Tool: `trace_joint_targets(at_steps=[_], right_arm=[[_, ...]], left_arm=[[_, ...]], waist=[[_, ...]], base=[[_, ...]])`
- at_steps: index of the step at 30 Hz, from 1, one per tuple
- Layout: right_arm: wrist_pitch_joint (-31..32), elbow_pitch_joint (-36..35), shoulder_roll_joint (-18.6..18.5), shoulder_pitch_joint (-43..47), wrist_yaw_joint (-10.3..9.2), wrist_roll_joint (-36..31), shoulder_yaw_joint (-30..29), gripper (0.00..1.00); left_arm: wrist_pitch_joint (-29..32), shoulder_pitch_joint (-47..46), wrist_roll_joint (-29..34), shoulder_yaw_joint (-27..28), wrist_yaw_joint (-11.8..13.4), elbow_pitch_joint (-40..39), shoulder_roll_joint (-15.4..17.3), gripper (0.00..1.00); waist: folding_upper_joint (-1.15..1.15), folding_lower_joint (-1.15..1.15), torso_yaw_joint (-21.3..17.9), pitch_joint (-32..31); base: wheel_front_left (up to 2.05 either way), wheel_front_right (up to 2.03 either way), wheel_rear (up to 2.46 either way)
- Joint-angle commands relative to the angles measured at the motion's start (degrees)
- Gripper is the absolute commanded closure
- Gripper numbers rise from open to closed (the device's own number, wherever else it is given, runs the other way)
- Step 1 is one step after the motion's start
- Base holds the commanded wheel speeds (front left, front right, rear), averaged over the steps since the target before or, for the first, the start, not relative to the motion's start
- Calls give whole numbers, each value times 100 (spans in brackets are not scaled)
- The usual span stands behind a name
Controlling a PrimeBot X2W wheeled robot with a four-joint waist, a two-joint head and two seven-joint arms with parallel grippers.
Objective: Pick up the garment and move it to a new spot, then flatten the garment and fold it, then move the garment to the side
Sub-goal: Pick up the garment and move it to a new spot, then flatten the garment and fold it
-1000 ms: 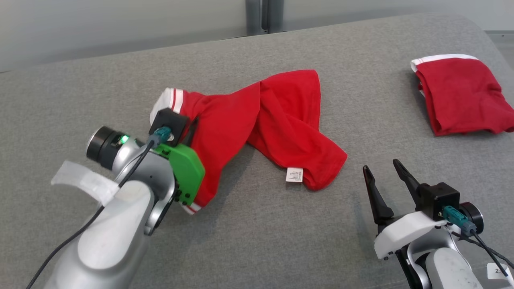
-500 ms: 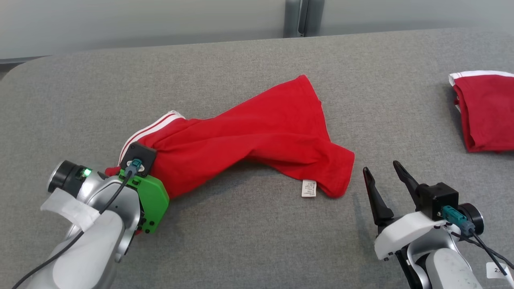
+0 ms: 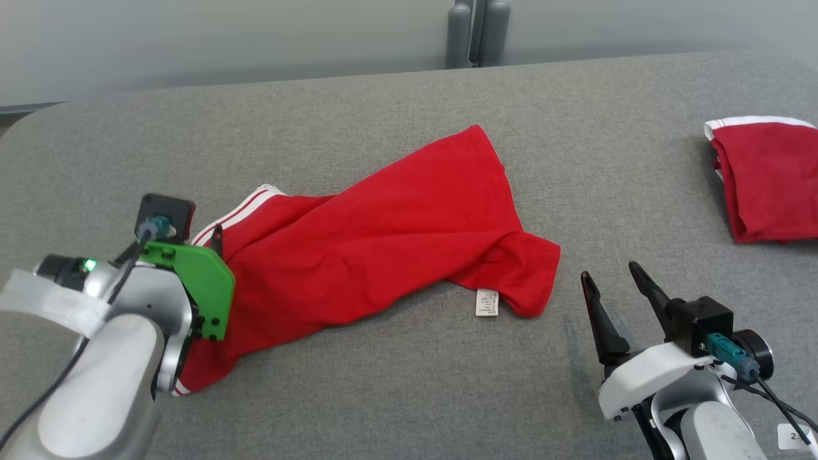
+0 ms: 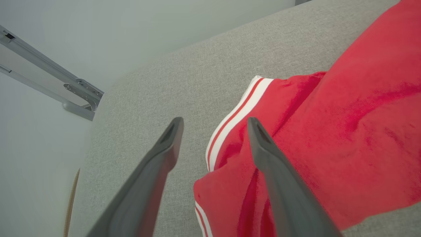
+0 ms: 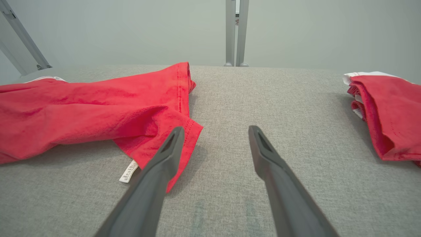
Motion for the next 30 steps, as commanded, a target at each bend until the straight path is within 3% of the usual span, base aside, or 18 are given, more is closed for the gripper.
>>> trace_joint_targets(at_steps=[1,13,21,30], right_arm=[[5,-43,-1,-34,-9,-15,23,0],[-45,-106,-29,-346,-9,-14,140,0],[-123,-76,-75,-436,-9,18,192,0],[-136,-19,-35,-507,-9,-13,267,0]], left_arm=[[114,-258,-66,64,28,-76,64,0],[780,-1740,-22,9,-337,775,25,0],[1595,-2289,-236,-88,-598,1364,-58,0],[2294,-2207,-434,-126,-517,1464,-42,0]], waist=[[0,0,-94,122],[0,0,-671,875],[0,0,-922,1131],[0,0,-907,1203]], base=[[0,0,0],[0,0,0],[0,0,0],[0,0,0]])
